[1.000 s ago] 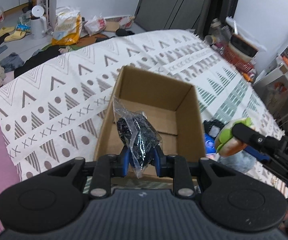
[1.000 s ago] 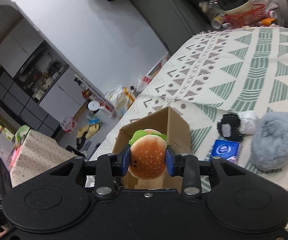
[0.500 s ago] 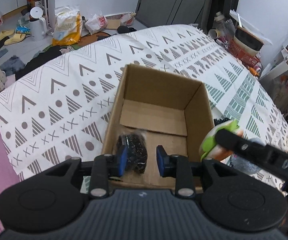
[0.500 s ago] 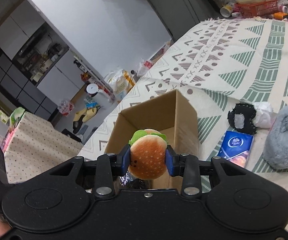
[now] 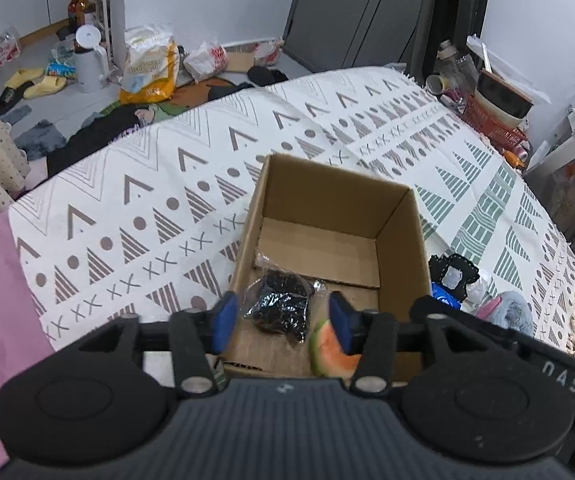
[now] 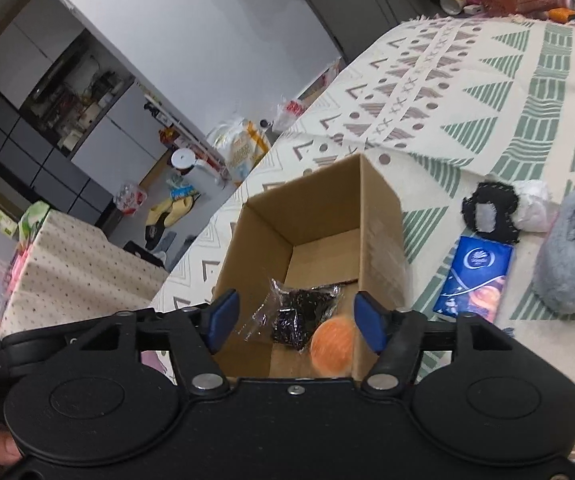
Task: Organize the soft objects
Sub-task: 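Lift both tools out of the box and back over the bed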
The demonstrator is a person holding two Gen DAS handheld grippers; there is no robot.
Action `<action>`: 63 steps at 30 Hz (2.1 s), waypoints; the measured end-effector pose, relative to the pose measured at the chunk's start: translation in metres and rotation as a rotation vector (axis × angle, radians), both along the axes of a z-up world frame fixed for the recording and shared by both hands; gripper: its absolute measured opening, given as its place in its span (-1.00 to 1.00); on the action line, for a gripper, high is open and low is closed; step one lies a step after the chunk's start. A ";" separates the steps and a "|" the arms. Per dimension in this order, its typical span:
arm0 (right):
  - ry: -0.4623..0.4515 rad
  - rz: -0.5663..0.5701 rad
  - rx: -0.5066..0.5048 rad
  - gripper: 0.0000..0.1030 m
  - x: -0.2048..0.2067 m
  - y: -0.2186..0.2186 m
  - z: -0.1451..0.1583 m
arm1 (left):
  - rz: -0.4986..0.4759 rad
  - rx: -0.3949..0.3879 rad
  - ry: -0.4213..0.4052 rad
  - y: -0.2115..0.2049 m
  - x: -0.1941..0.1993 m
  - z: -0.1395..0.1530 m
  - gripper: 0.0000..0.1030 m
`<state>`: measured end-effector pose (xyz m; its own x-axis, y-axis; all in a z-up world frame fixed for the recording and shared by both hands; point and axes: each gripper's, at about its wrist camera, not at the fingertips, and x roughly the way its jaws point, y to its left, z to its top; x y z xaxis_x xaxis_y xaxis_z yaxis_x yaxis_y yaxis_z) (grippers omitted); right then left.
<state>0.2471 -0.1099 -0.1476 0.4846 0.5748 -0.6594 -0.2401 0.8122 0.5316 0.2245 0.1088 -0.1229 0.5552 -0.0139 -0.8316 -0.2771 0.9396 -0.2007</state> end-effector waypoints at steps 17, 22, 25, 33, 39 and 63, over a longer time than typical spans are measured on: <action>-0.062 -0.104 -0.005 0.68 -0.030 -0.062 0.035 | -0.002 0.123 -0.078 -0.040 -0.026 0.038 0.50; -0.082 -0.127 0.005 0.81 -0.037 -0.082 0.045 | -0.038 0.151 -0.109 -0.062 -0.031 0.047 0.71; -0.097 -0.129 0.002 0.91 -0.041 -0.092 0.050 | -0.031 0.163 -0.128 -0.073 -0.035 0.052 0.88; -0.125 -0.100 0.013 1.00 -0.052 -0.117 0.060 | -0.015 0.175 -0.146 -0.099 -0.048 0.060 1.00; -0.141 -0.114 -0.007 1.00 -0.058 -0.136 0.064 | -0.006 0.148 -0.161 -0.115 -0.056 0.058 1.00; -0.099 -0.228 -0.134 1.00 -0.054 -0.181 0.054 | -0.078 0.125 -0.104 -0.186 -0.048 0.034 1.00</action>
